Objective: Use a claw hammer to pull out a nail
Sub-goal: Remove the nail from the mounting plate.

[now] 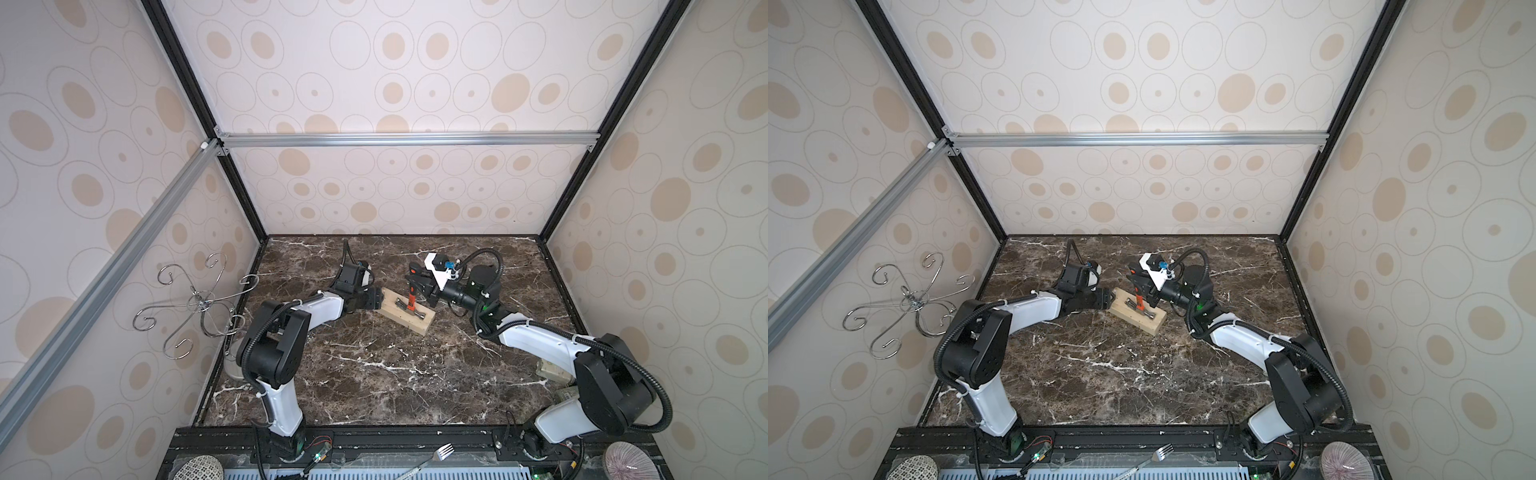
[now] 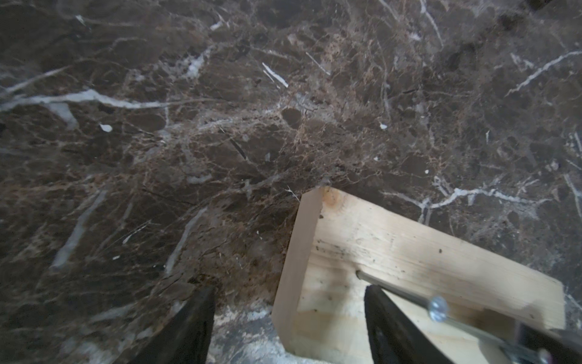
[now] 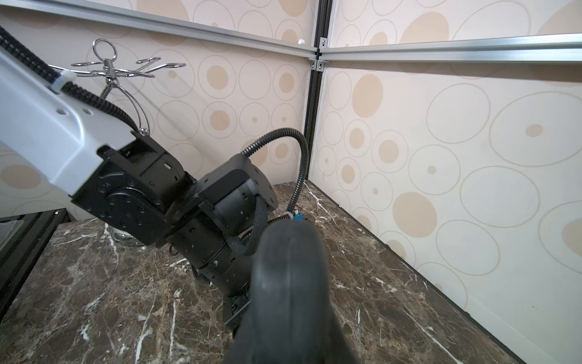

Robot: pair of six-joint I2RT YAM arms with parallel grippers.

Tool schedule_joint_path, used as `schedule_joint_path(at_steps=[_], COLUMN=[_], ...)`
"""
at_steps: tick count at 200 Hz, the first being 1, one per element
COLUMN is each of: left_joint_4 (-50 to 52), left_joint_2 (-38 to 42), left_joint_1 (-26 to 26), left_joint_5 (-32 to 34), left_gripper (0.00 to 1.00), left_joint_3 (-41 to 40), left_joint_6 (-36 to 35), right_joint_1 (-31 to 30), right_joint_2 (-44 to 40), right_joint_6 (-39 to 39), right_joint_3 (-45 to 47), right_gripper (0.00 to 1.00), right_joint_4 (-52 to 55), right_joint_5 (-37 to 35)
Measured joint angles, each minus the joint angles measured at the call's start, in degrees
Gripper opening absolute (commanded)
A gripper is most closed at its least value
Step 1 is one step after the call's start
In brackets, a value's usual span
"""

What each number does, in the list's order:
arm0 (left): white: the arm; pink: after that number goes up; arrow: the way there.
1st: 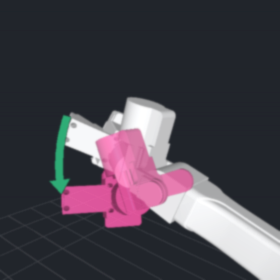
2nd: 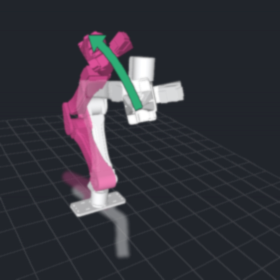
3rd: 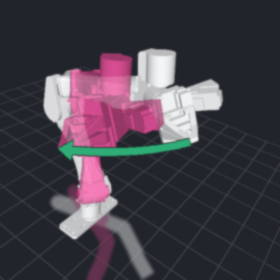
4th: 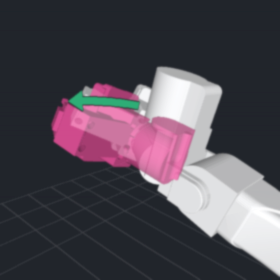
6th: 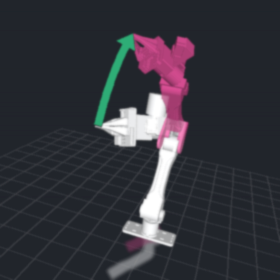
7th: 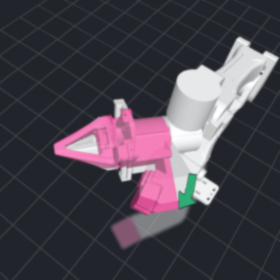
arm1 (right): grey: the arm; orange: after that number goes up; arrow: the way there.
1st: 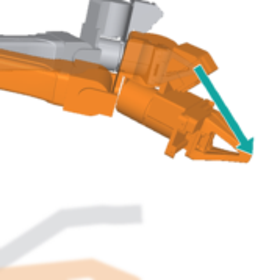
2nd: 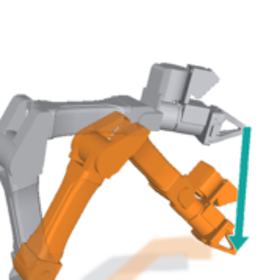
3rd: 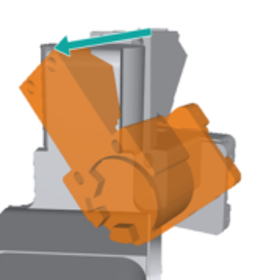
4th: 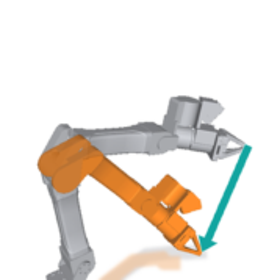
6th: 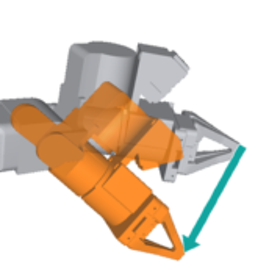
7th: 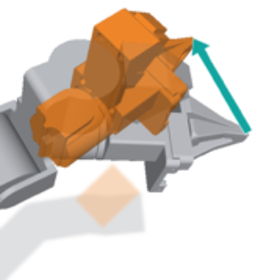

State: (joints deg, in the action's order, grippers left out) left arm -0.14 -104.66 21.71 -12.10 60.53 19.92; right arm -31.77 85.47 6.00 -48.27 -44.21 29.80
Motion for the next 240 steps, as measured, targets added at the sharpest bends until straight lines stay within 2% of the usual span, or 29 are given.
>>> schedule_joint_path(at_steps=[240], left_joint_4=[-4.22], left_joint_2=[-0.57], left_joint_1=[1.14], left_joint_5=[-0.44], left_gripper=[0.69], left_joint_3=[-2.56], left_joint_6=[-0.02], right_joint_1=[0.00], right_joint_2=[-0.11], right_joint_6=[-9.09], right_joint_3=[15.56], right_gripper=[0.00], right_joint_4=[-30.62], right_joint_5=[-3.67])
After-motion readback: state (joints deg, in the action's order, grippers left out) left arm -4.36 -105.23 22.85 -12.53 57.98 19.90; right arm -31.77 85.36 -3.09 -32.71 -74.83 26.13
